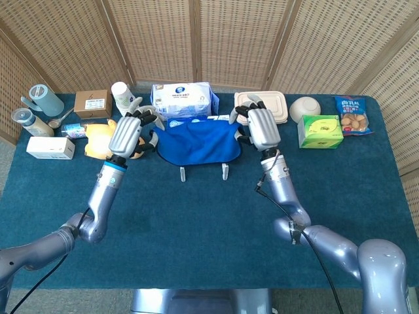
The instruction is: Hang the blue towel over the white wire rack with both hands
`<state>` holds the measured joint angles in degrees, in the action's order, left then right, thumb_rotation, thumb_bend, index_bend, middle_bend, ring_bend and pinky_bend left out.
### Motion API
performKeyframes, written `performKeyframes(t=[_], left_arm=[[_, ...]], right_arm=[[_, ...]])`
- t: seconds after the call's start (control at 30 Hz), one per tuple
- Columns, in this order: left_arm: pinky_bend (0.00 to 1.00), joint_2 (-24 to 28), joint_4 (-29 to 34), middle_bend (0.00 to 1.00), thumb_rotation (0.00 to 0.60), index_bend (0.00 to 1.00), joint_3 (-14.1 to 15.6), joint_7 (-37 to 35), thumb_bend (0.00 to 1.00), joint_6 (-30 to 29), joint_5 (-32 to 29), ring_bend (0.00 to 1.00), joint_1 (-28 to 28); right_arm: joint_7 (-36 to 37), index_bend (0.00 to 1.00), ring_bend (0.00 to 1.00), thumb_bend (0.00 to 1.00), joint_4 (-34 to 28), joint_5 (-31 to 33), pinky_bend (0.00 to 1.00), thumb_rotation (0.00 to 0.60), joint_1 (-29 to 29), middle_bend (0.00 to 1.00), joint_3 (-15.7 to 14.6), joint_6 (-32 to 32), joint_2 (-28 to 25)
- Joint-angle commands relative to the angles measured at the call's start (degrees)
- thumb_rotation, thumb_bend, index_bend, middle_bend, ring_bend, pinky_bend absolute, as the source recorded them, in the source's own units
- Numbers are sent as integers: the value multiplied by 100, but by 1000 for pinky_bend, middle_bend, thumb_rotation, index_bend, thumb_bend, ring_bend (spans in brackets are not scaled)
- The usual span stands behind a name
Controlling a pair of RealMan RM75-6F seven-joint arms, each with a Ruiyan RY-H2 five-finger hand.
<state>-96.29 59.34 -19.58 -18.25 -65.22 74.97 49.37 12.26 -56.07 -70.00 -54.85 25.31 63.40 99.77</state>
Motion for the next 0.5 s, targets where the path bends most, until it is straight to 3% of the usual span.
performKeyframes(t=[0.03, 0.5], left_arm=[[13, -3, -8, 427, 600, 817, 14, -7, 616, 3, 9, 261, -5], [13, -4, -26, 427, 600, 817, 35, -29, 616, -18, 19, 260, -36]], right_arm=[[4, 1000, 360, 453, 20, 6, 179, 600, -5, 559, -1, -2, 17], [-18, 1000, 360, 454, 24, 5, 180, 600, -10, 558, -18, -6, 37]])
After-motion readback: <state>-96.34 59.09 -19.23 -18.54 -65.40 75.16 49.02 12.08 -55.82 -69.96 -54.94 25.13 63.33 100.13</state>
